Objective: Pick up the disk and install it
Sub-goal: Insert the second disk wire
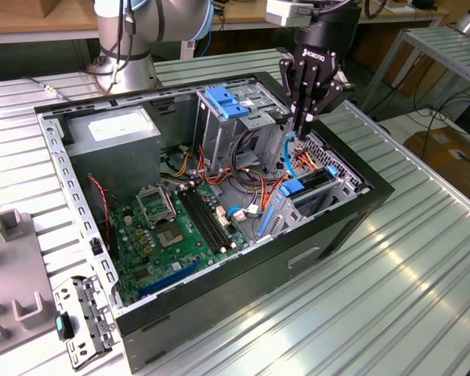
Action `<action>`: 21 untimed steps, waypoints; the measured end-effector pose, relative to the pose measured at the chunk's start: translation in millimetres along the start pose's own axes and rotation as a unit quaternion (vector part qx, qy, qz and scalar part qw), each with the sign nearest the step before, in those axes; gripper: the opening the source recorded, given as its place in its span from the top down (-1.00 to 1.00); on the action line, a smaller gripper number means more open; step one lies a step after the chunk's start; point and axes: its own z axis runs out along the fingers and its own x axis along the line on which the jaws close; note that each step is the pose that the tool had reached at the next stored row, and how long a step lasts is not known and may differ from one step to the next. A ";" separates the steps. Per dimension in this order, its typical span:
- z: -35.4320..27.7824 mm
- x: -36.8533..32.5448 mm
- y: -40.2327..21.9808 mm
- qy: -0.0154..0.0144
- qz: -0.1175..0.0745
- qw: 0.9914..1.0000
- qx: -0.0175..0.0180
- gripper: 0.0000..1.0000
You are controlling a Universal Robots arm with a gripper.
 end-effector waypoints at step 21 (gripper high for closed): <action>21.2 -7.6 -0.7 0.011 0.000 1.000 0.000 0.52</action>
